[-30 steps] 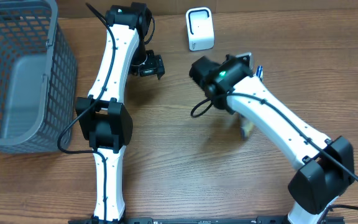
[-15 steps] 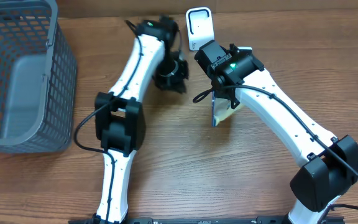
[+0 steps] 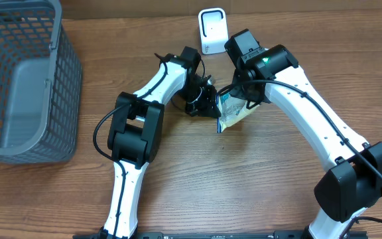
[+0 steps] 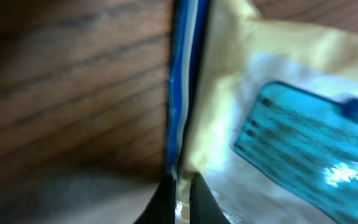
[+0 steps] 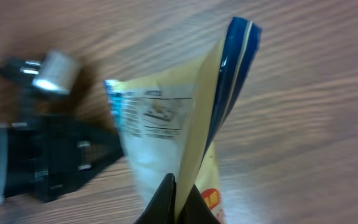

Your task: Scan the item barcode

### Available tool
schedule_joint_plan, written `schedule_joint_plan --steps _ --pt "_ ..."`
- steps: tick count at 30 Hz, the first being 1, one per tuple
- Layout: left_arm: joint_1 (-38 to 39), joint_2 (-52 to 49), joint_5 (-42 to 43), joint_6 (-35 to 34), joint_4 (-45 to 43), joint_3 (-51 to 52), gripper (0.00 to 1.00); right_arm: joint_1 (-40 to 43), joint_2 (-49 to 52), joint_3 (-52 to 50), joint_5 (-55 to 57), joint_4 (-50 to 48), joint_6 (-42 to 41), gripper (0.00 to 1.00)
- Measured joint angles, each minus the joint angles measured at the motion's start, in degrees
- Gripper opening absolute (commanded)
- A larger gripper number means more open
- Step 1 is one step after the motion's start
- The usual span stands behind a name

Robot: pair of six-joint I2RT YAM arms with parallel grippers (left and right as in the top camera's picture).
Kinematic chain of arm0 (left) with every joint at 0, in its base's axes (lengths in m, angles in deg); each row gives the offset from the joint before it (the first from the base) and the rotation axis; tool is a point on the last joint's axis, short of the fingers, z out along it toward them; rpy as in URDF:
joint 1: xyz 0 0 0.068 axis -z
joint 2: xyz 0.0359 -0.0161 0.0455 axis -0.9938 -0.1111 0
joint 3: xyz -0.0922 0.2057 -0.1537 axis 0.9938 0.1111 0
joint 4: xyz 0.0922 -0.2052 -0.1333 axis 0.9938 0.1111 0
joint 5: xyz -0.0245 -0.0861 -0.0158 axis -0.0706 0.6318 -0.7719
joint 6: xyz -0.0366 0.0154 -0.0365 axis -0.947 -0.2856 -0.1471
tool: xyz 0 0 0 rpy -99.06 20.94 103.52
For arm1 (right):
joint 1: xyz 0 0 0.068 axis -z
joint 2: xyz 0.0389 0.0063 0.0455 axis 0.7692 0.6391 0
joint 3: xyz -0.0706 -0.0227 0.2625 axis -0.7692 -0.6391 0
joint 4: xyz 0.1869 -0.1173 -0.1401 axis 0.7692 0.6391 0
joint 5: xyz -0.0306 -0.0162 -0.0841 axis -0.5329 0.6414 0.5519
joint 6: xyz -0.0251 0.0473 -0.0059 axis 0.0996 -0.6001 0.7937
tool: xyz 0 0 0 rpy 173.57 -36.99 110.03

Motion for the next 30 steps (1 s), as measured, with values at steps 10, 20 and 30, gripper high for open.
schedule_joint_plan --steps 10,20,30 --pt "0.11 0.13 4.94 -5.46 -8.81 3.28 0.04 -0.85 0.00 0.33 -14.62 -7.08 1.36 0.04" --pt "0.37 0.13 3.98 -6.71 -12.31 3.28 0.04 -5.42 0.00 0.33 -18.91 -6.60 1.29 0.04" --pt "-3.89 0.39 3.28 -4.92 -10.75 3.21 0.04 -7.74 0.00 0.11 -19.58 -6.62 0.98 0.04"
